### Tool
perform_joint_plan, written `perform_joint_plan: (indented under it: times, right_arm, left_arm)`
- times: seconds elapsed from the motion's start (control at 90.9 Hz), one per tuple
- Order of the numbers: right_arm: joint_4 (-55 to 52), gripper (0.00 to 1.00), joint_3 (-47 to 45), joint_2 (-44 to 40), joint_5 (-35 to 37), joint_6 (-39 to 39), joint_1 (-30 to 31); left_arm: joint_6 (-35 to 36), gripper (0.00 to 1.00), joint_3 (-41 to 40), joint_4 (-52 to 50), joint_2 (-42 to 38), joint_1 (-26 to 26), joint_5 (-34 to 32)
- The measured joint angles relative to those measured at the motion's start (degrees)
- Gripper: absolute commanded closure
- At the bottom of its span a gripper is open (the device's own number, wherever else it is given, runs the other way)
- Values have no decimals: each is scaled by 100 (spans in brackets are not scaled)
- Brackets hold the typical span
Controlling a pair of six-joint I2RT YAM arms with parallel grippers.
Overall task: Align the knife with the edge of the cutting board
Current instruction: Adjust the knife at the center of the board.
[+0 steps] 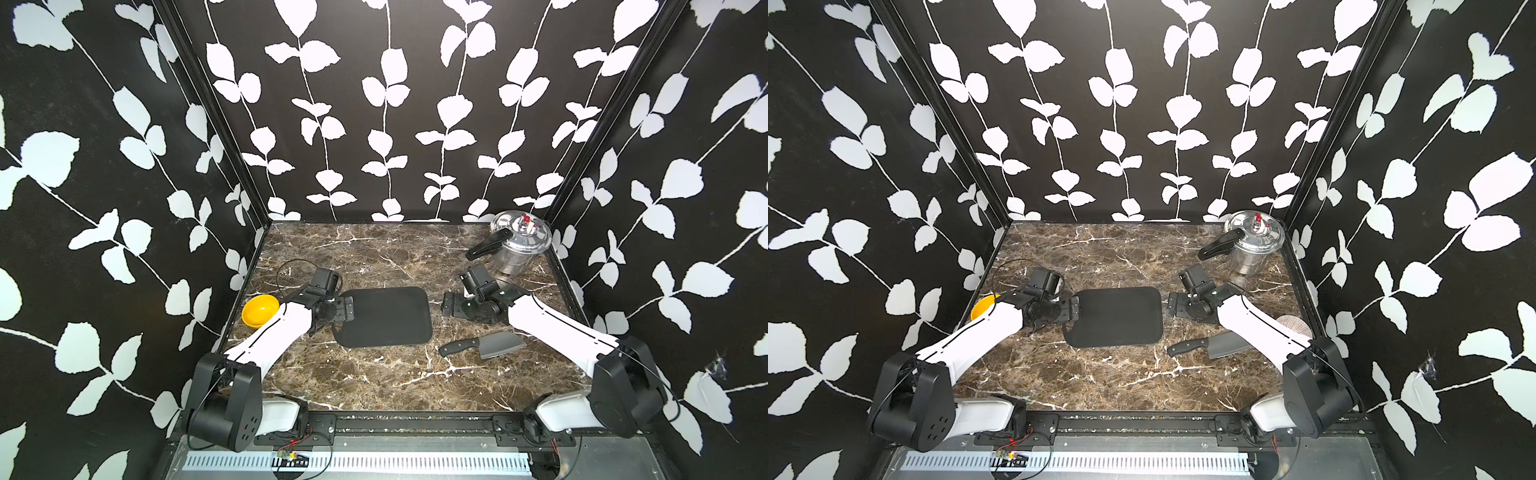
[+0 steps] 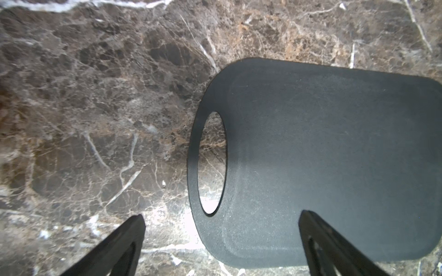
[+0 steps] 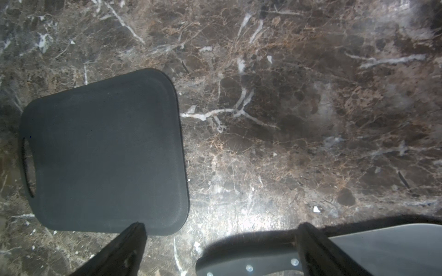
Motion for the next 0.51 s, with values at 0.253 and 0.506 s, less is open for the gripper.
perform_joint_plan:
  times: [0.253, 0.506]
  right_arm:
    - [-63, 1, -92, -433, -50, 33, -92]
    - [-205, 2, -92, -404, -15, 20, -133]
  left_arm:
    - [-24, 1, -245, 52, -413, 0, 37]
    - [-22, 1, -214, 55, -227, 0, -48]
